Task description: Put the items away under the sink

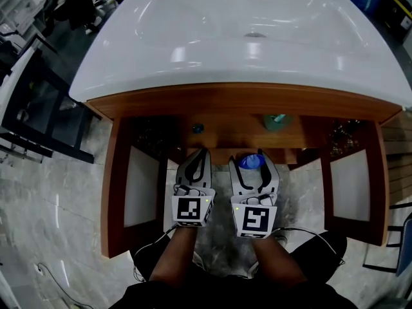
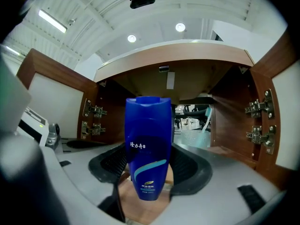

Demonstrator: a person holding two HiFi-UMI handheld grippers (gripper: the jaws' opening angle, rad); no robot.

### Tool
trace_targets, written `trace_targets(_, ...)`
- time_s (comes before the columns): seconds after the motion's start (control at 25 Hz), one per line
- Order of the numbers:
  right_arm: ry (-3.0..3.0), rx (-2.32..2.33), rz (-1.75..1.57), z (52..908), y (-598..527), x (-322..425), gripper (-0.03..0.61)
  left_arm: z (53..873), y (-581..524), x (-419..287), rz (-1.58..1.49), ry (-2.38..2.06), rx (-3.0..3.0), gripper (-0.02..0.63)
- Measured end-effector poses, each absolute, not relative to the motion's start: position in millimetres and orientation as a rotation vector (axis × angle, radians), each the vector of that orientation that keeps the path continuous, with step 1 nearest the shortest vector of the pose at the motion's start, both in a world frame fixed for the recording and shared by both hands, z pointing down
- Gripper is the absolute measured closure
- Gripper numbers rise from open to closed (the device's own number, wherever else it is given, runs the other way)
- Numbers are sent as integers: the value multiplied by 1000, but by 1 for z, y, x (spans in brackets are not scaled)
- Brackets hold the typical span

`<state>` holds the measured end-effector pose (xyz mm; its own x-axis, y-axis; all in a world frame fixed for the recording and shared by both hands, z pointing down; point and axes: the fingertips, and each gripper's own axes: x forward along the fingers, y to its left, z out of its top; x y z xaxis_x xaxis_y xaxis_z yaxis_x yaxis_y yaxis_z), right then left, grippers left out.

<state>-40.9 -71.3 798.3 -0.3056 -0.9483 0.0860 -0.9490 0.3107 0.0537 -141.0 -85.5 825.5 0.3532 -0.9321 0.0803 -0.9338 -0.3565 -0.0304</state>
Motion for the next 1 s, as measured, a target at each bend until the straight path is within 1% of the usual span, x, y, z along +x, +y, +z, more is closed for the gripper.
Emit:
trace_targets(0.44,-2493,1814,-44,753,-100,-56,296,808,-84,-156,84,-1782,2580,592)
trace_targets(1.0,-2438,1820,-4,753,-174,-63,296,808,-88,-157,101,-1794,2591,592)
